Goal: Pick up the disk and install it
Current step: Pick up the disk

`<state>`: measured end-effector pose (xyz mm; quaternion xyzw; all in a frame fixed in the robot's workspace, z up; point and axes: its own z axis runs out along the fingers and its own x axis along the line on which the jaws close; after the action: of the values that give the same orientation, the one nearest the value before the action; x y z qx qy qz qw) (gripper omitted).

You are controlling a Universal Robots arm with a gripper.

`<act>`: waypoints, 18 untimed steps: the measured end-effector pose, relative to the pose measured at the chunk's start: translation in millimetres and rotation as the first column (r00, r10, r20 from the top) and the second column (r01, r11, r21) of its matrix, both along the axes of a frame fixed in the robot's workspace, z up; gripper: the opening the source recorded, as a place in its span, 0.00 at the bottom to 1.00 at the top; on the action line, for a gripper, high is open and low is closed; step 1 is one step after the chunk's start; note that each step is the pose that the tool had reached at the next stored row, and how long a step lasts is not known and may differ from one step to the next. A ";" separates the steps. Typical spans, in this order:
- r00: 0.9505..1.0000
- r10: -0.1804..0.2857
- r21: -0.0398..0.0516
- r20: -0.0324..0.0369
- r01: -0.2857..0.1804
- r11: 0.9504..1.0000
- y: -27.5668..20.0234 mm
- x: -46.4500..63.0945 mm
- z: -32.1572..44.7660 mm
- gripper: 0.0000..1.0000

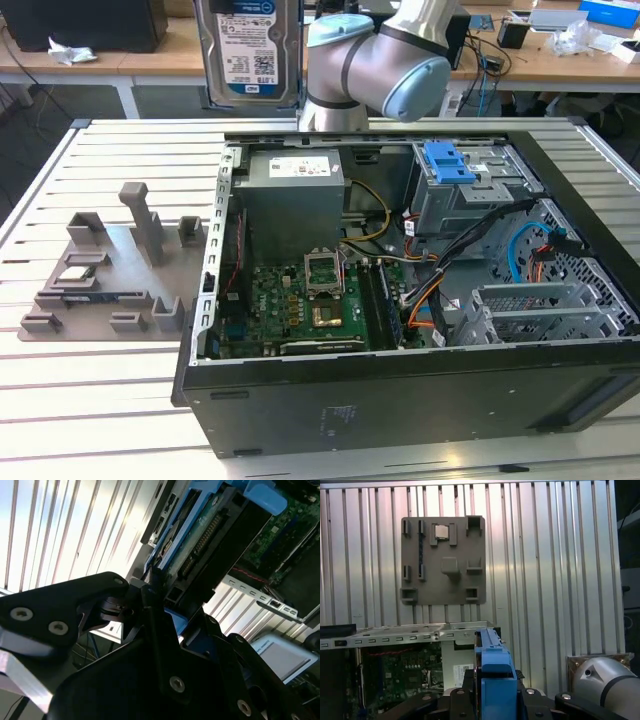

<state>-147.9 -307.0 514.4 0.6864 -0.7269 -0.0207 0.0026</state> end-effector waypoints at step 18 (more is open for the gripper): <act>1.000 0.000 0.004 -0.007 0.000 1.000 -5.4 46.2 -7.9 0.37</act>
<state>-101.8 -312.3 506.5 0.6863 -0.7269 -0.0246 0.0039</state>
